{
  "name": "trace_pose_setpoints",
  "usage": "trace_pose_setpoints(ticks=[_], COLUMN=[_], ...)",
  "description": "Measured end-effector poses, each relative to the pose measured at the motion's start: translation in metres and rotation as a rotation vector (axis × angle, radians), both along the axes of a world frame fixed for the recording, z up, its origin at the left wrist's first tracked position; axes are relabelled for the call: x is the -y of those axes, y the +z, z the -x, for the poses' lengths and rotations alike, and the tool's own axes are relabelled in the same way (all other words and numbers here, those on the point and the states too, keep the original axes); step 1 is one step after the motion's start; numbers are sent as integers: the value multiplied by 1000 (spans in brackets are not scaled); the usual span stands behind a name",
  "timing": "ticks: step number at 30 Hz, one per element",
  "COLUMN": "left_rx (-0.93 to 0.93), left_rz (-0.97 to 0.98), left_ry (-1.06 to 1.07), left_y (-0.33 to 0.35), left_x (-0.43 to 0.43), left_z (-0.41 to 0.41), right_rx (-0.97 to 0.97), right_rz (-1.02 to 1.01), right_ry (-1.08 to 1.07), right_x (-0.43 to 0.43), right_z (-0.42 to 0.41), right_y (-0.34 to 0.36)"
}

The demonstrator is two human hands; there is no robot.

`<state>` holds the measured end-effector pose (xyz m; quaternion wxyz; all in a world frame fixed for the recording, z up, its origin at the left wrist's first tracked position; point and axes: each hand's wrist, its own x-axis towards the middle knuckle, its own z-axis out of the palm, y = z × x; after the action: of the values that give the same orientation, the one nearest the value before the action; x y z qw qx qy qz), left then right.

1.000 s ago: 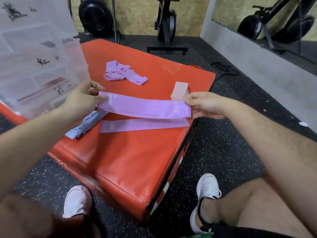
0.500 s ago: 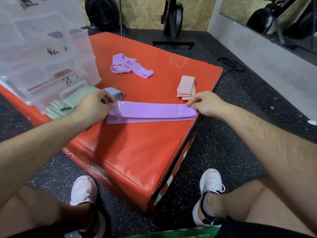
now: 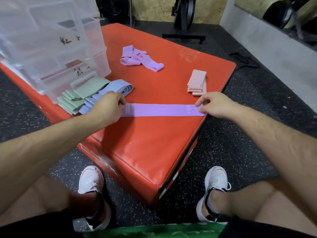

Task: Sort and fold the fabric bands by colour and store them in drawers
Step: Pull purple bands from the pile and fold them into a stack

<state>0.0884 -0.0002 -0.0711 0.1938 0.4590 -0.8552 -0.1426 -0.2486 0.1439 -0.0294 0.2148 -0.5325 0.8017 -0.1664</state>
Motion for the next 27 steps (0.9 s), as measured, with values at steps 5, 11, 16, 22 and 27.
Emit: trace_pose_setpoints(ticks=[5, 11, 16, 22, 27], left_rx=[78, 180, 170, 22, -101], left_rz=[89, 204, 165, 254, 288], left_ry=[-64, -169, -191, -194, -168], left_y=[-6, -7, -4, 17, 50], left_x=[-1, -2, 0, 2, 14], left_z=[-2, -4, -5, 18, 63], right_rx=[-41, -203, -237, -403, -292], right_rz=[8, 62, 35, 90, 297], right_ry=[44, 138, 158, 192, 278], right_x=[-2, -5, -10, 9, 59], right_z=[-1, 2, 0, -30, -83], right_y=[-7, -17, -15, 8, 32])
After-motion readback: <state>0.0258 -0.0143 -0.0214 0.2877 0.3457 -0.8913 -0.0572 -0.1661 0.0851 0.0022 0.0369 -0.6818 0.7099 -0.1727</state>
